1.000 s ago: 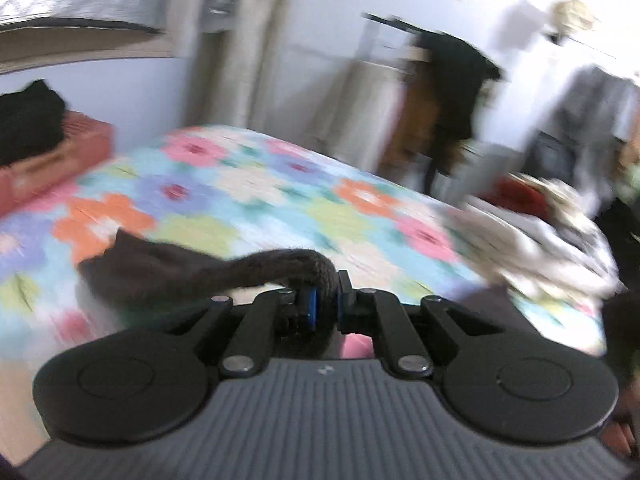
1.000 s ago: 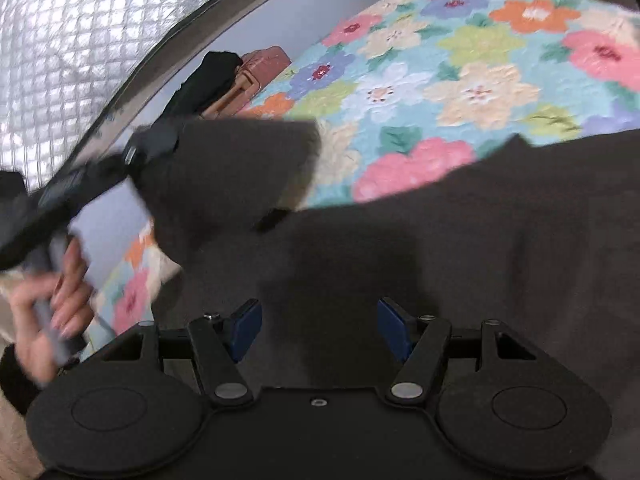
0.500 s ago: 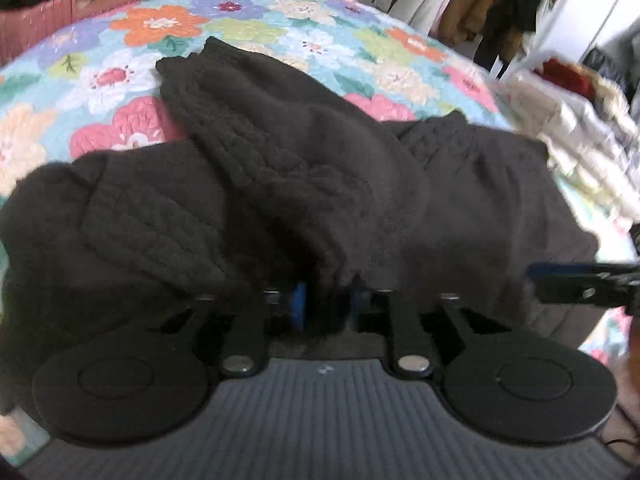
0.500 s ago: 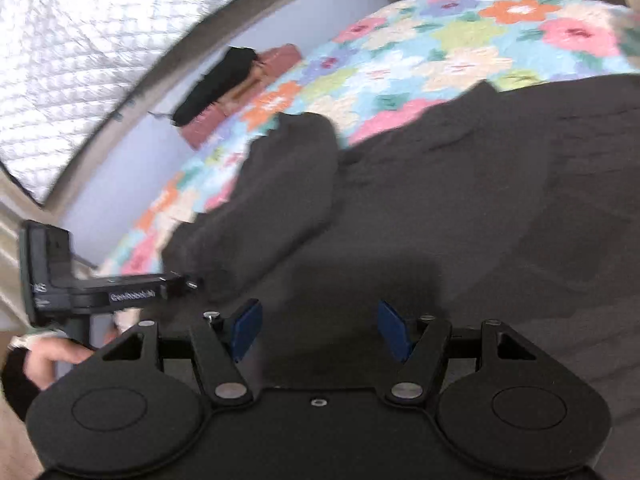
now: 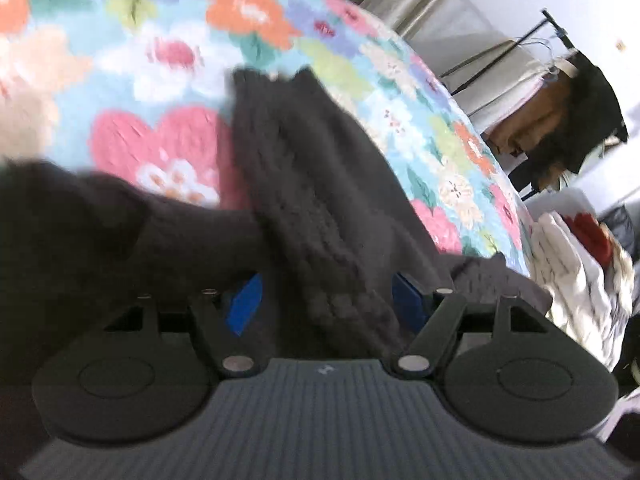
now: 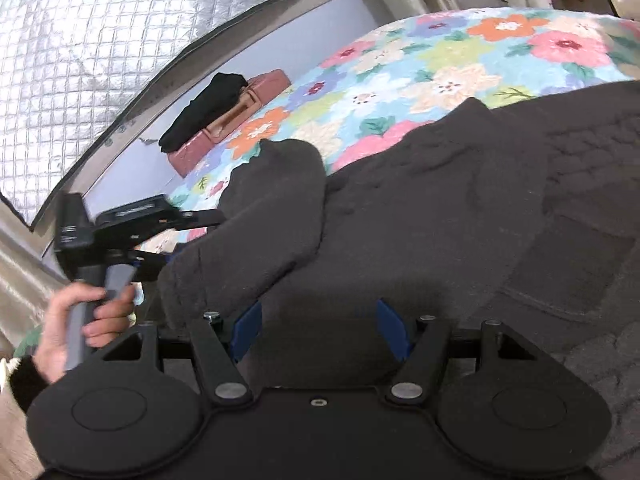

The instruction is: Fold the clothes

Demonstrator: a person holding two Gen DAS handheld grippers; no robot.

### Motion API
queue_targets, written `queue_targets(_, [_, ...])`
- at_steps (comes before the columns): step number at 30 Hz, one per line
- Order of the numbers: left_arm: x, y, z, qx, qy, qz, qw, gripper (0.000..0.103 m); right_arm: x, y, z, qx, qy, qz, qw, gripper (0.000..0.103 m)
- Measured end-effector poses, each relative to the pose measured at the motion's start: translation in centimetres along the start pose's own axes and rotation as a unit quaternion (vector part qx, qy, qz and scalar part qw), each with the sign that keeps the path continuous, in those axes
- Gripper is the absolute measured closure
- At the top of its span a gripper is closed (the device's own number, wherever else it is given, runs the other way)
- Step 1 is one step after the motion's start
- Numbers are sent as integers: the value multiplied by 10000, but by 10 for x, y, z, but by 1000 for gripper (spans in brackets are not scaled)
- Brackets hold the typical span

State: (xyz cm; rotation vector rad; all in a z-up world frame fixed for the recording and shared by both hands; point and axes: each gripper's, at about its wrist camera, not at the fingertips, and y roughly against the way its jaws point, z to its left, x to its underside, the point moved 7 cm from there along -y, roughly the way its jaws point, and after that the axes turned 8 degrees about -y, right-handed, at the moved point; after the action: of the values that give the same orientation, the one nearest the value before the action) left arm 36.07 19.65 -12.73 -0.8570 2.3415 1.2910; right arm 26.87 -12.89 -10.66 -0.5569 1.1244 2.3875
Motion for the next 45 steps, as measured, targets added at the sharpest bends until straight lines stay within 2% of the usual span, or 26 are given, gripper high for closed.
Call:
queue_targets(1, [0, 0, -6, -56, -140, -121, 9998, 50, 0, 1, 0, 34, 29, -32, 10000, 34])
queue_targets(2, [-1, 1, -13, -129, -324, -258, 9991, 79, 0, 2, -1, 71, 62, -65, 9999, 34])
queue_targets(3, [-1, 5, -21, -136, -500, -378, 9979, 86, -2, 3, 0, 131, 133, -108, 9998, 34])
queue_targets(5, [-1, 20, -37, -104, -690, -683, 9952, 86, -4, 5, 0, 207, 211, -171, 9994, 34])
queue_targets(8, [3, 40, -61, 261, -803, -964, 9917, 86, -9, 12, -5, -28, -115, -197, 9997, 34])
queue_targets(11, [18, 51, -78, 626, -799, -891, 9908, 86, -14, 19, -13, -243, -526, -245, 9980, 34])
queue_targets(14, [44, 56, -101, 794, -976, -731, 9894, 86, -19, 30, -19, -132, -655, -406, 9969, 34])
queue_targets(18, [74, 52, -117, 647, -1139, -622, 9894, 86, -23, 43, -24, -150, -854, -547, 9947, 34])
queue_targets(21, [91, 47, -127, 506, -1441, -456, 9872, 86, -20, 44, -22, -136, -825, -513, 9952, 34])
queue_targets(24, [106, 44, -136, 186, -1962, -156, 9803, 85, -15, 41, -18, -85, -715, -448, 9964, 34])
queue_targets(25, [111, 41, -138, -51, -2171, 65, 9761, 85, -14, 40, -17, -67, -679, -426, 9968, 34])
queue_targets(26, [113, 40, -138, -205, -2310, 174, 9726, 82, -12, 39, -16, -50, -643, -404, 9971, 34])
queue_targets(27, [111, 42, -139, -196, -2358, 124, 9715, 77, -11, 38, -15, -33, -606, -382, 9974, 34])
queue_targets(28, [107, 46, -138, -137, -2292, 47, 9733, 72, -9, 37, -14, -16, -569, -360, 9977, 34])
queue_targets(30, [95, 56, -136, -34, -2126, -130, 9771, 48, -6, 35, -11, 19, -497, -317, 9983, 34])
queue_targets(32, [81, 66, -133, -3, -2012, -371, 9789, 38, -4, 31, -12, 69, -449, -276, 9986, 34])
queue_targets(35, [56, 63, -115, -72, -1746, -636, 9826, 15, -5, 27, -14, 76, -472, -242, 9986, 34])
queue_targets(36, [49, 57, -107, -65, -1612, -638, 9848, 14, -4, 25, -15, 74, -492, -225, 9985, 34])
queue_targets(37, [42, 48, -97, -29, -1402, -550, 9886, 16, -4, 23, -16, 73, -510, -207, 9985, 34])
queue_targets(38, [36, 38, -89, 17, -1175, -494, 9918, 28, -3, 20, -16, 82, -508, -182, 9985, 34])
queue_targets(39, [34, 33, -84, 176, -997, -520, 9935, 64, -1, 18, -16, 101, -494, -147, 9986, 34])
queue_targets(40, [33, 29, -80, 364, -831, -563, 9943, 82, 0, 16, -16, 120, -461, -115, 9988, 34])
queue_targets(41, [33, 28, -81, 504, -754, -632, 9939, 92, 1, 15, -16, 140, -427, -86, 9990, 34])
queue_targets(45, [39, 50, -108, 339, -1317, -1282, 9824, 92, 0, 16, -18, 330, -404, -307, 9982, 34])
